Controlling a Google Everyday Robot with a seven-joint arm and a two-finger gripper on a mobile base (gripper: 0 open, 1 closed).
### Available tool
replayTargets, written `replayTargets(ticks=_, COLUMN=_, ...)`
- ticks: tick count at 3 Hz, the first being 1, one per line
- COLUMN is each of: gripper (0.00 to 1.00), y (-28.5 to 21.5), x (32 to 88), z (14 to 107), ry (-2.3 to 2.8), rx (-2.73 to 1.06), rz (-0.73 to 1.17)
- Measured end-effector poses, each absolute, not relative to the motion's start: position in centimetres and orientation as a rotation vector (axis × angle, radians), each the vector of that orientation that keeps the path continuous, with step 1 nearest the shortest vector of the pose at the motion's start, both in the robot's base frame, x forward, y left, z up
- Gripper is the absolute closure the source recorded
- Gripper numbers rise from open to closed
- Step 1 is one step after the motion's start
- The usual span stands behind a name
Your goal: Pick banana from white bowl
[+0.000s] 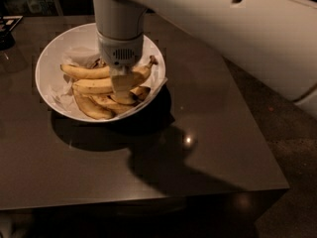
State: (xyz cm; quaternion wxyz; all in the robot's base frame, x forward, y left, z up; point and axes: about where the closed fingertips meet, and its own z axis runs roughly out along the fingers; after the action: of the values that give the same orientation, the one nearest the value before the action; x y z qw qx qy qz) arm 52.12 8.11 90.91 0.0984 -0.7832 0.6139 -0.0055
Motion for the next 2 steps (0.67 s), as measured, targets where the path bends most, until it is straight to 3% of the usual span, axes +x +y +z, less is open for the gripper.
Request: replayTargets(ticks=2, gripper=1.0, y=3.7, x=46.7, z=94.2, ry=1.839, rx=-2.161, rz=0.014)
